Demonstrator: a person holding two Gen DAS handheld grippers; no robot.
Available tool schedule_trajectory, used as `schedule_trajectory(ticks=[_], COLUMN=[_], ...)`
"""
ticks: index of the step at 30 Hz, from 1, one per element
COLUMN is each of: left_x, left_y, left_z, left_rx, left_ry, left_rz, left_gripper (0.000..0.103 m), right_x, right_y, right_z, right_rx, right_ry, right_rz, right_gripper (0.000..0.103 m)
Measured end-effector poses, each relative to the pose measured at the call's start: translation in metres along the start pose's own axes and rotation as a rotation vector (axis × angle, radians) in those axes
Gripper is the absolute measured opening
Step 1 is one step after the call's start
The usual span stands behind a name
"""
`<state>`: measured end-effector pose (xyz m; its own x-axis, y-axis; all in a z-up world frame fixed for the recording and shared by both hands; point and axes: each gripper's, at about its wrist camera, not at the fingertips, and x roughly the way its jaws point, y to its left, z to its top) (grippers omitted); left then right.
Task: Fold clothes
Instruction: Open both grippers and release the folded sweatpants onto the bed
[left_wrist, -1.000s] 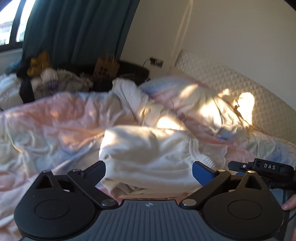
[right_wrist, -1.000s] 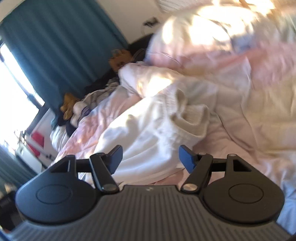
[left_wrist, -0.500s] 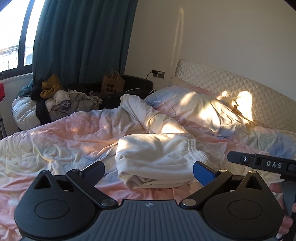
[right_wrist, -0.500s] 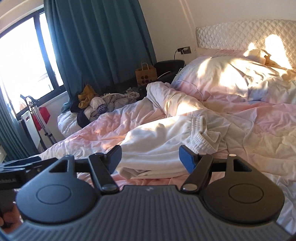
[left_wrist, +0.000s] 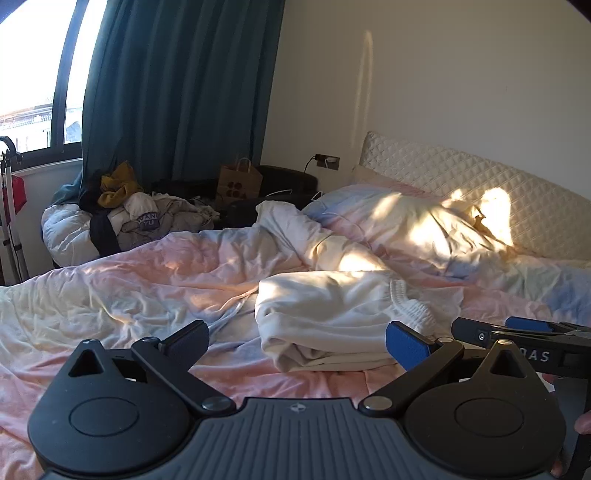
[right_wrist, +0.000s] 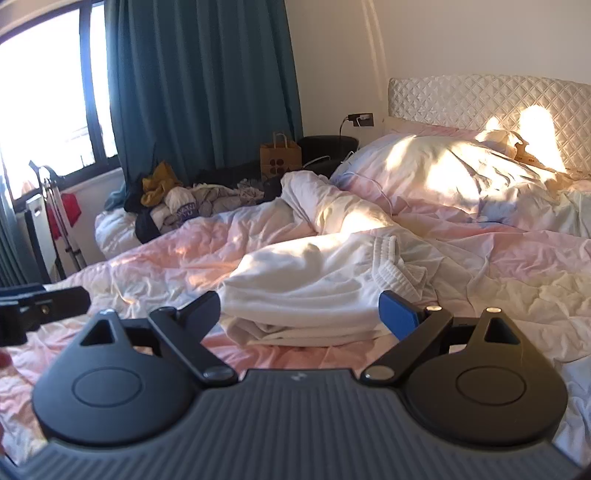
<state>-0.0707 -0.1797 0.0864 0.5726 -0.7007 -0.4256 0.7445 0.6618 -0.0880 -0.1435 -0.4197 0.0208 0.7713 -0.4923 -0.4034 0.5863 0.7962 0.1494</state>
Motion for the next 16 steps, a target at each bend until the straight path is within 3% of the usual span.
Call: schedule_trajectory(ticks=[16], left_x=[-0.0011], left_y=[-0.0048], left_z=[-0.0025], left_rx=[0.017], left_ry=[0.000], left_rz=[0.049], left_gripper=[0.103], right_x=[-0.0028], right_y=[0.0053], right_z=[-0.0086], right_rx=[-0.034], right_ry=[0.021], right_rz=[-0.047], right_gripper=[0.094])
